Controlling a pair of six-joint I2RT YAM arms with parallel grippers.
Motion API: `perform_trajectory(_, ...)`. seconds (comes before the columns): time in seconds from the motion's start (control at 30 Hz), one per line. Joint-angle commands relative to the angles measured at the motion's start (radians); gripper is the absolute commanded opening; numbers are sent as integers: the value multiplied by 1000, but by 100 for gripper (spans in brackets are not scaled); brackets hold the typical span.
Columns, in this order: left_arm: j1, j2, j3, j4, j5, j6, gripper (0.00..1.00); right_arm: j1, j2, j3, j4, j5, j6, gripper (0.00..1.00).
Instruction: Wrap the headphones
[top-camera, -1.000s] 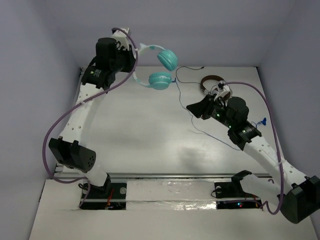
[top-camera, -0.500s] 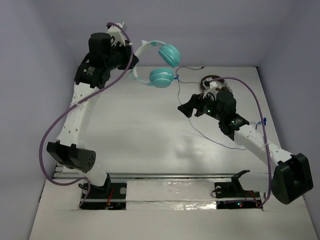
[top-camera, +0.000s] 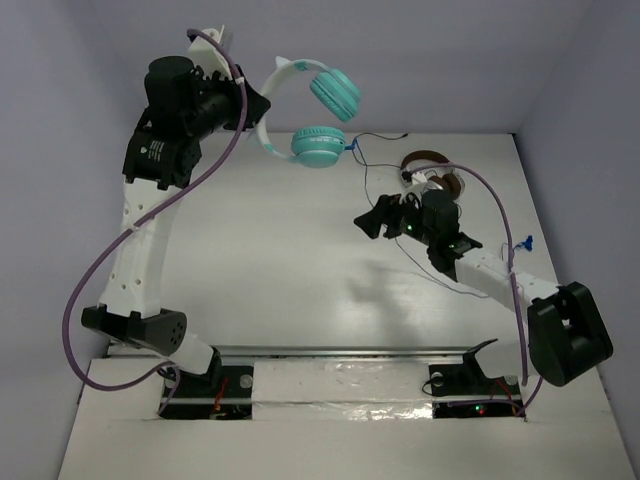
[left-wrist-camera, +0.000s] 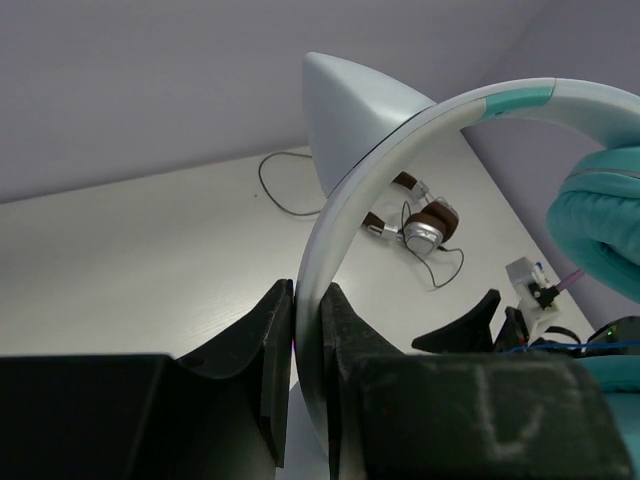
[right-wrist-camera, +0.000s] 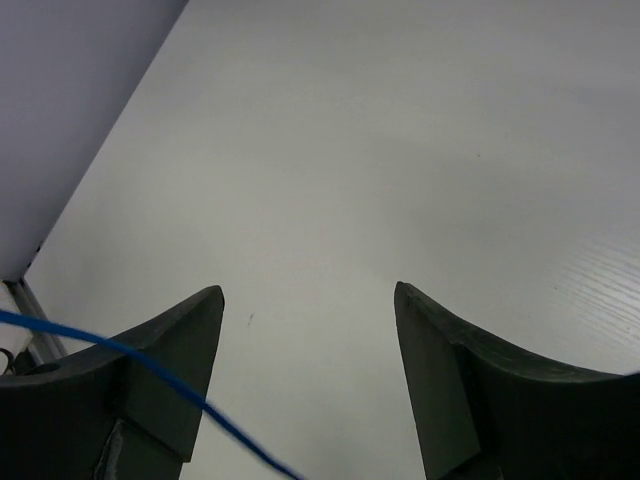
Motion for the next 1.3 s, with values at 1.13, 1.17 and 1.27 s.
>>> perform_trajectory(1.13, 122, 42, -203, 326, -106, -191, 0, -1, -272, -308, -122, 65, 275, 0)
perform_trajectory(1.17, 122, 39, -243, 346, -123, -199, 0, -1, -279, -295, -153, 103, 270, 0)
perform_trajectory(1.27, 122, 19, -409, 423, -155, -231, 0, 9, -275, -233, -238, 125, 249, 0)
